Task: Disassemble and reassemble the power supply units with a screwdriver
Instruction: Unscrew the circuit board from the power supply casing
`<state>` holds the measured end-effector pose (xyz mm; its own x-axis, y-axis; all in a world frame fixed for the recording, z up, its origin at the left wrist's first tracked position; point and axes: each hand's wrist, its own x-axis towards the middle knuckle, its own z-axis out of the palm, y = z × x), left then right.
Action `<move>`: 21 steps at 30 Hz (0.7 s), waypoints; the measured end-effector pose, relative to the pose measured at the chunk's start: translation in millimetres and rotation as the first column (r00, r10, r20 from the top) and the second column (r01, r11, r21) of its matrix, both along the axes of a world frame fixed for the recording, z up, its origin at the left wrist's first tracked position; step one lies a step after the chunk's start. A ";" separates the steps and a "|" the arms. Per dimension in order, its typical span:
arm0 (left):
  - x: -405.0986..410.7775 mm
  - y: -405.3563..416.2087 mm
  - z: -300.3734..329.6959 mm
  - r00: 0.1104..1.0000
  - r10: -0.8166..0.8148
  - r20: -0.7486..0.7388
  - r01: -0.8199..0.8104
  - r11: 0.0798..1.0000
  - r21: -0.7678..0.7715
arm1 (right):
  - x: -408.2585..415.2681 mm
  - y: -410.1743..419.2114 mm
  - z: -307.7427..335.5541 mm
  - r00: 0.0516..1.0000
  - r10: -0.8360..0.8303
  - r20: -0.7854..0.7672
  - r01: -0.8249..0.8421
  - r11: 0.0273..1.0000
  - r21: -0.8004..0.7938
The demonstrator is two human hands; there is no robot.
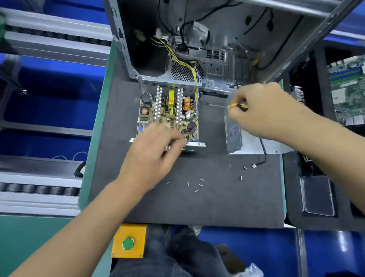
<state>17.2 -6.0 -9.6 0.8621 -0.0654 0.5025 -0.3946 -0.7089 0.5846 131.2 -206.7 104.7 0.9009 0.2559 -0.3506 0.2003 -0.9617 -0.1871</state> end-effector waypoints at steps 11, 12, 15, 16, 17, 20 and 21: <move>-23.8 -50.6 -46.1 0.893 -0.274 -0.357 0.353 0.919 0.176 | -49.1 -33.2 -57.3 0.932 -0.356 -0.073 0.345 0.805 0.482; -23.3 -51.8 -45.3 0.894 -0.273 -0.355 0.352 0.918 0.180 | -51.5 -36.2 -57.6 0.929 -0.364 -0.072 0.350 0.793 0.499; -21.2 -53.0 -43.6 0.893 -0.289 -0.344 0.372 0.905 0.207 | -57.4 -43.8 -57.7 0.922 -0.379 -0.076 0.361 0.774 0.520; -20.1 -52.5 -43.1 0.892 -0.305 -0.334 0.388 0.895 0.220 | -59.3 -45.6 -58.0 0.923 -0.376 -0.078 0.359 0.772 0.525; -18.9 -52.0 -42.3 0.893 -0.323 -0.313 0.402 0.884 0.237 | -61.1 -47.2 -58.3 0.924 -0.373 -0.080 0.356 0.767 0.534; -20.6 -52.4 -33.6 0.912 -0.316 -0.262 0.378 0.895 0.235 | -66.9 -49.7 -57.3 0.929 -0.359 -0.090 0.341 0.733 0.588; -23.3 -53.3 -28.6 0.924 -0.277 -0.265 0.325 0.932 0.158 | -68.3 -50.5 -55.5 0.935 -0.341 -0.102 0.329 0.717 0.615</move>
<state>-6.1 -59.3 -38.3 0.8773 -0.4162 0.2390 -0.4757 -0.6877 0.5484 62.8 -257.2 49.2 0.9739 0.0894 -0.2086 -0.1032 -0.6440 -0.7580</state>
